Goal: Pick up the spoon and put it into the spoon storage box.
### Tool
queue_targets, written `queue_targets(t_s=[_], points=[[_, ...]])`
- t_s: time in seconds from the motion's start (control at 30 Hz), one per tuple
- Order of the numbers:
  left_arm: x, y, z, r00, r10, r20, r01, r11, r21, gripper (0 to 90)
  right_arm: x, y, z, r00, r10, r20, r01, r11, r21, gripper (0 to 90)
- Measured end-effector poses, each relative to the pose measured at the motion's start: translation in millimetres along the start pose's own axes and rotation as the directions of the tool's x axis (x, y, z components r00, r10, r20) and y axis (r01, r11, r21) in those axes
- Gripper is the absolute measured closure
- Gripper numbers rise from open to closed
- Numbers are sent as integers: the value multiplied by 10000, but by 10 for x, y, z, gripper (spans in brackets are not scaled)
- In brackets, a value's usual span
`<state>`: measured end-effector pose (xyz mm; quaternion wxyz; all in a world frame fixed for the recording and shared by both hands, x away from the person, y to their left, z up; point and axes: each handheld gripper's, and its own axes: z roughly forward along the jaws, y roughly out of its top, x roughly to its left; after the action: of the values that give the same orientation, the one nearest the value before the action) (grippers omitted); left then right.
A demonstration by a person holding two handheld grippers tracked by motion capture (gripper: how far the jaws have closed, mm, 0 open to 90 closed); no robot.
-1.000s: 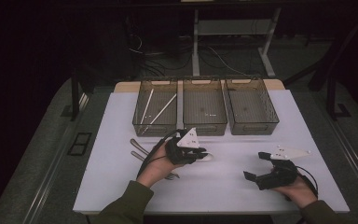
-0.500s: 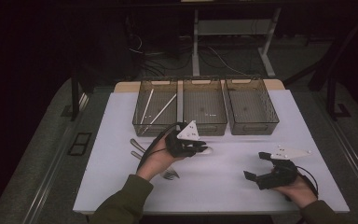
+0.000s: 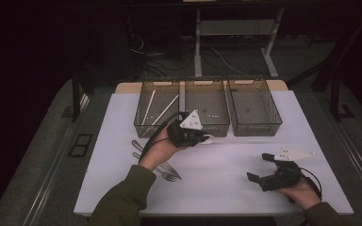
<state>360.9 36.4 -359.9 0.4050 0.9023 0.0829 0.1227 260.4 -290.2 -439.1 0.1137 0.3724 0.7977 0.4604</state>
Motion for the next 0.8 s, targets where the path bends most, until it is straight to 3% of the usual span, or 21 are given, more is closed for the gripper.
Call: queue_targets(t_s=[0.5,0.8], points=[[228,275,87,9992,281,-270,-284,9995,-131,811,-1,1,-4,10000,50,5,-50,10000,-27,8],[399,428,194,9973,594,-432,-592,9982,65,810,0,2,-10,10000,42,-22,-43,10000,-65,8]])
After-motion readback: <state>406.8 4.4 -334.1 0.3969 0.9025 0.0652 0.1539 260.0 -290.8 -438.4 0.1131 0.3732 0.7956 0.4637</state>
